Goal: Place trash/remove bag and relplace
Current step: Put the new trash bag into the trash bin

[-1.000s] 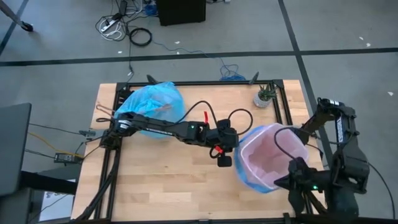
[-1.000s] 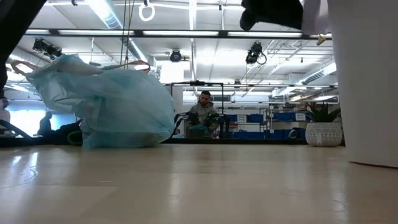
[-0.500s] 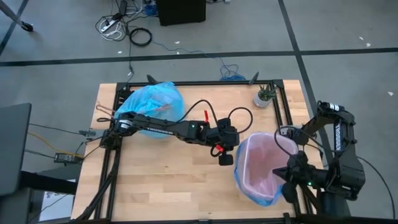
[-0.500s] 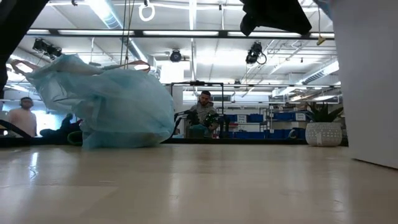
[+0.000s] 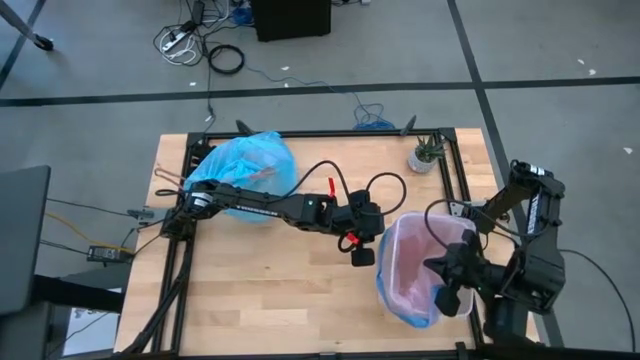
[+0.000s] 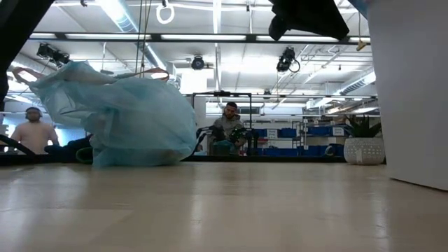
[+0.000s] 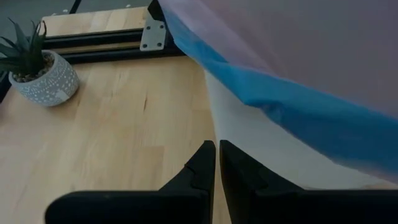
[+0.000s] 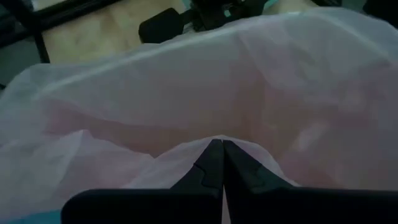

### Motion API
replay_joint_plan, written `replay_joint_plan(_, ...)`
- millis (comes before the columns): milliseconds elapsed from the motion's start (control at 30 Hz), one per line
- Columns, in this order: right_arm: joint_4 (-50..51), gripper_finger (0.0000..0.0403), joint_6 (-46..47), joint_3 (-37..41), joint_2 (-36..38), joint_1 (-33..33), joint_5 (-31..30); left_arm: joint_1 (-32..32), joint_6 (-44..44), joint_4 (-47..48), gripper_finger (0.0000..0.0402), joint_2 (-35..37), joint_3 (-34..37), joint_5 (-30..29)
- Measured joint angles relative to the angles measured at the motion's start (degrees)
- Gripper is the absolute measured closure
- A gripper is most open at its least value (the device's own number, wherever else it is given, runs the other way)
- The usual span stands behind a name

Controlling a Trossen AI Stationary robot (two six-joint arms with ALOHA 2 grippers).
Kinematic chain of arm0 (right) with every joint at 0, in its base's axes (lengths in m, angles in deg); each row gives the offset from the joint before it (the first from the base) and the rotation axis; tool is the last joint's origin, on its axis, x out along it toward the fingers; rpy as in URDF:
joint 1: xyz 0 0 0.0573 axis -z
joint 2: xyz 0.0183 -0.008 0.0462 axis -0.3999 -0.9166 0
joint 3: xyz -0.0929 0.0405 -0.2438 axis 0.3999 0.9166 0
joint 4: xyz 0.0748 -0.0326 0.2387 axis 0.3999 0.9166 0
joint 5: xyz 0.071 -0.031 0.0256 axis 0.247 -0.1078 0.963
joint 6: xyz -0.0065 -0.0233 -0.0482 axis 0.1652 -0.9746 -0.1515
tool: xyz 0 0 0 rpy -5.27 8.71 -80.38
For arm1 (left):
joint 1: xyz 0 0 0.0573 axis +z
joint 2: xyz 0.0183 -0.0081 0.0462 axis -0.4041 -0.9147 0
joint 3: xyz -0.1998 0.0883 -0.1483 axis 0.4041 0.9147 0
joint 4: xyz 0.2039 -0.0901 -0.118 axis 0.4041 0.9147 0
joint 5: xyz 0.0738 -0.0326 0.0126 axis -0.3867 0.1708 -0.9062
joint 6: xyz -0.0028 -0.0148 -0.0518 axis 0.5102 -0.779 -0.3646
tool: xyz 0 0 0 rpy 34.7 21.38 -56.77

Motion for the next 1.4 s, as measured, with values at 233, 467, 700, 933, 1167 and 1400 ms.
replay_joint_plan(233,-7.8,0.0400,-2.0,0.0,1.5,-0.3,0.8,0.0,-0.4,3.3,0.0369,0.0,0.0,-0.1)
replay_joint_plan(467,-18.8,0.0337,-6.4,0.0,6.0,-0.8,1.8,-0.1,-1.2,5.1,0.0369,0.4,0.0,0.6)
replay_joint_plan(700,-26.5,0.0262,-14.2,-0.1,10.4,-2.1,-1.2,0.0,-0.1,4.4,0.0369,2.0,-0.3,0.8)
replay_joint_plan(933,-19.8,0.0261,-5.1,-0.1,13.4,-4.6,10.6,0.4,0.0,6.3,0.0369,2.8,-0.3,-0.2)
replay_joint_plan(1167,-6.0,0.0330,7.1,-0.1,15.0,-8.6,23.3,0.3,0.1,7.1,0.0369,2.8,-0.3,-0.3)
replay_joint_plan(1400,-4.7,0.0398,8.0,-0.1,17.7,-11.6,23.6,0.4,-0.2,7.2,0.0369,2.9,-0.3,-0.6)
